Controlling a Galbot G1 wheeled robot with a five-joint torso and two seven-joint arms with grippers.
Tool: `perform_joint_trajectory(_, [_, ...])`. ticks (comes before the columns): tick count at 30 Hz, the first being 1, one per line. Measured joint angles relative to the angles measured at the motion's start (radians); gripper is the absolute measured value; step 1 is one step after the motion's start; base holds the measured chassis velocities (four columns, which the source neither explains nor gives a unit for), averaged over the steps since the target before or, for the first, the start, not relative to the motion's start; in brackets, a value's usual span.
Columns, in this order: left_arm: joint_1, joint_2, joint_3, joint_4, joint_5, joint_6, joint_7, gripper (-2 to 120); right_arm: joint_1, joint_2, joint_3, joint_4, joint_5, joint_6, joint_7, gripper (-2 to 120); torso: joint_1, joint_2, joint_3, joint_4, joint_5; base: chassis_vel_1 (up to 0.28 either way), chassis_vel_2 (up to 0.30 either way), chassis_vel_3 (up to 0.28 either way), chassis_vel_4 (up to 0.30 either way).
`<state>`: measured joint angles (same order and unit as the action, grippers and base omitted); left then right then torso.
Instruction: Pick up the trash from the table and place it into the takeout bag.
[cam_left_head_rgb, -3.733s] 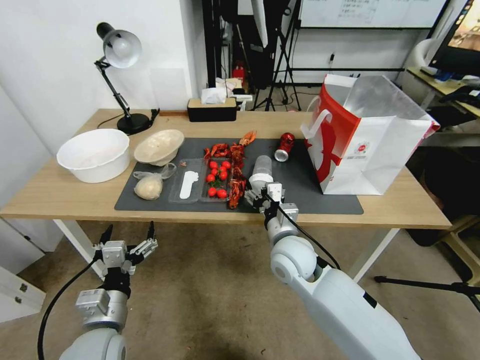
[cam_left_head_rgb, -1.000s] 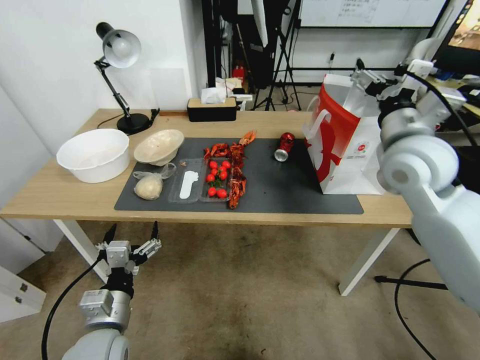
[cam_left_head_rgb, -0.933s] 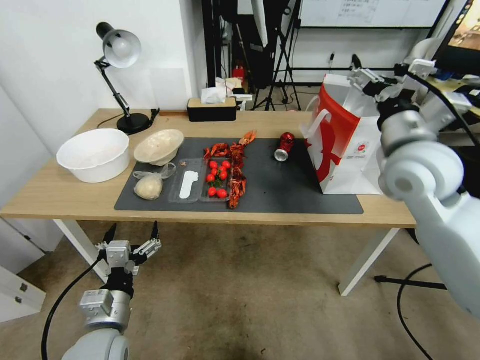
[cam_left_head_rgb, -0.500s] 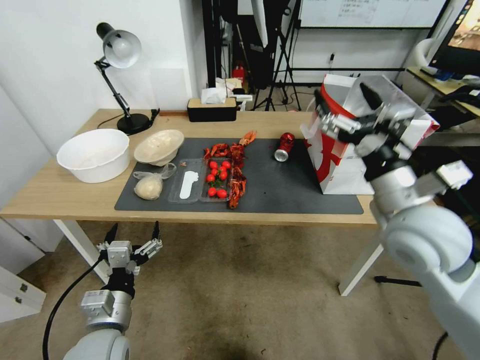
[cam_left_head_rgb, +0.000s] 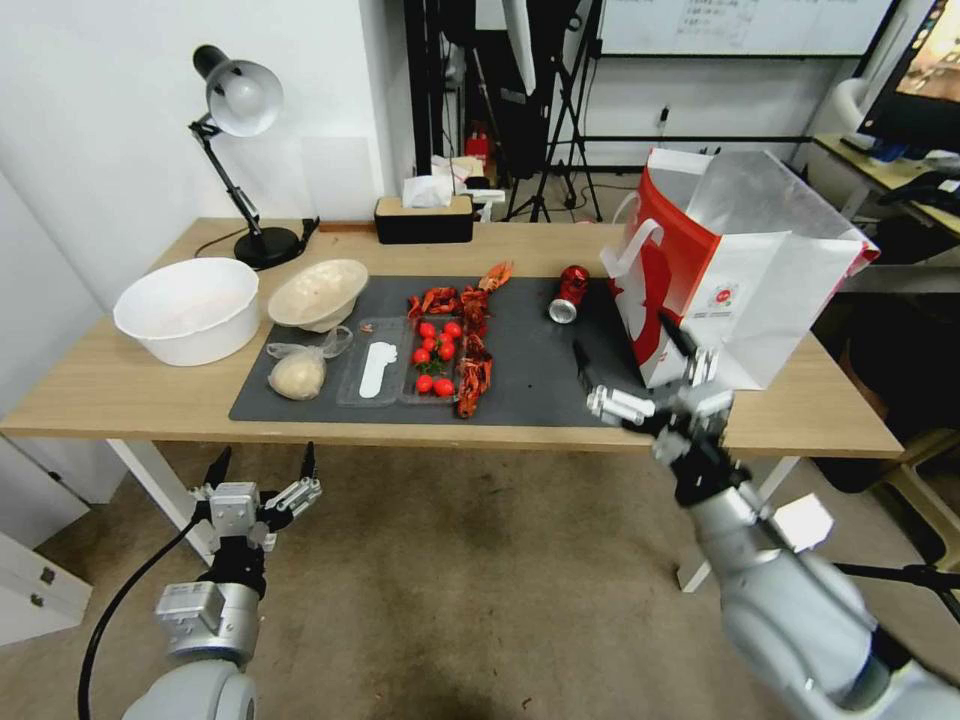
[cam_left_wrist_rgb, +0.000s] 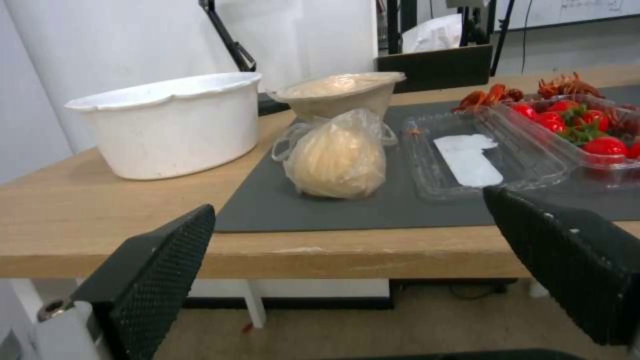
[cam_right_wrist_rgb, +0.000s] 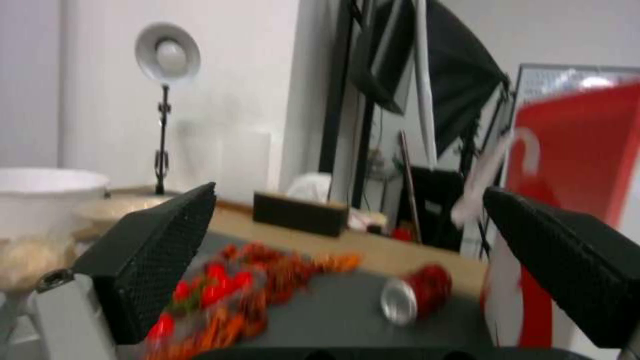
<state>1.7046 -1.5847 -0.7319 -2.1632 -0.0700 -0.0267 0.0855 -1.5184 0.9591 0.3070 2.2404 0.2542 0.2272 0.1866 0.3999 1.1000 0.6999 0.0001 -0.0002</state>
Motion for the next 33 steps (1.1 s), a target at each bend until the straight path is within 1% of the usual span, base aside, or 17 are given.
perform_joint_trajectory(1, [0.001,0.000,0.001,0.000,-0.002,-0.001,0.000,100,-0.041,0.020,0.000,-0.009,-0.014,0.011,0.009,100,0.000,0.000,0.000,0.0000,0.0000,0.000,0.000,0.000,0.000])
perform_joint_trajectory(3, [0.000,0.001,0.002,0.000,-0.003,-0.001,0.000,100,-0.058,0.028,0.000,-0.013,-0.022,0.016,0.013,100,0.000,0.000,0.000,-0.0001,0.0001,0.000,0.000,0.000,0.000])
perform_joint_trajectory(6, [-0.004,0.009,0.008,0.000,-0.004,-0.002,0.000,100,-0.150,0.094,0.000,-0.044,-0.076,0.049,0.047,100,0.000,0.000,0.000,-0.0001,0.0000,0.000,0.000,0.000,0.000])
perform_joint_trajectory(11, [-0.005,0.016,0.010,-0.001,-0.006,-0.002,0.000,100,-0.198,0.115,-0.007,-0.078,-0.093,0.076,0.073,100,0.000,0.000,0.000,-0.0001,0.0000,0.000,0.000,0.000,0.000])
perform_joint_trajectory(13, [-0.005,0.020,0.010,-0.001,-0.009,-0.002,0.001,100,-0.213,0.124,-0.011,-0.115,-0.097,0.089,0.093,100,0.000,0.000,0.000,-0.0002,0.0000,0.000,0.000,0.000,0.000])
perform_joint_trajectory(18, [-0.005,0.026,0.010,-0.005,-0.010,-0.004,0.001,100,-0.212,0.143,-0.027,-0.172,-0.097,0.096,0.114,100,0.000,0.000,0.000,0.0000,0.0002,0.000,0.000,0.000,0.000])
perform_joint_trajectory(22, [-0.002,0.031,0.010,-0.006,-0.011,-0.006,0.001,100,-0.207,0.150,-0.038,-0.185,-0.097,0.094,0.123,100,0.000,0.000,0.000,-0.0001,0.0002,0.000,0.000,0.000,0.000])
perform_joint_trajectory(28, [-0.001,0.030,0.010,-0.006,-0.010,-0.008,0.001,100,-0.197,0.150,-0.043,-0.185,-0.093,0.089,0.130,100,0.000,0.000,0.000,-0.0001,0.0001,0.000,0.000,0.000,0.000])
perform_joint_trajectory(33, [-0.002,0.026,0.013,-0.007,-0.008,-0.008,0.002,100,-0.150,0.141,-0.068,-0.150,-0.064,0.034,0.176,100,0.000,0.000,0.000,-0.0002,0.0001,0.000,0.000,0.000,0.000])
